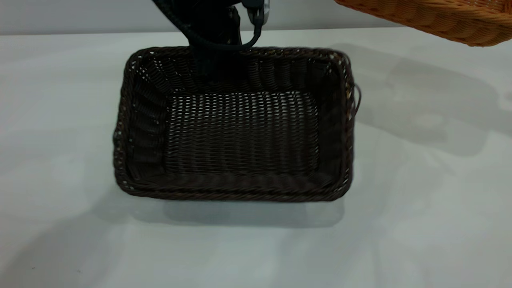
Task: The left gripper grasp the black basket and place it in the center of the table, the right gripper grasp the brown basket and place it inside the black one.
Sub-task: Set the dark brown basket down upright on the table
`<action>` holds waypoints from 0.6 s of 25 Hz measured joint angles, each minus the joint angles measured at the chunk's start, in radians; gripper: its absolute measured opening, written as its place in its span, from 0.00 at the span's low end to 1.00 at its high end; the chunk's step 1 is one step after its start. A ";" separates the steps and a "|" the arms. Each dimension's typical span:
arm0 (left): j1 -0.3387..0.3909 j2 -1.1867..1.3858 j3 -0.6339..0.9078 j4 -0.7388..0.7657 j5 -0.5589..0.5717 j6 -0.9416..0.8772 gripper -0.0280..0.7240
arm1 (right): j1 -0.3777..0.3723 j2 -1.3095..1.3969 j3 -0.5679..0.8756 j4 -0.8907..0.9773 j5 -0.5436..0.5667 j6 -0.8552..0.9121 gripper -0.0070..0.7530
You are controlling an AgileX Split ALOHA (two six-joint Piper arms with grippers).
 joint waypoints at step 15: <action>0.045 -0.075 0.000 -0.026 -0.087 -0.231 0.62 | 0.011 0.000 -0.009 -0.066 0.180 0.056 0.09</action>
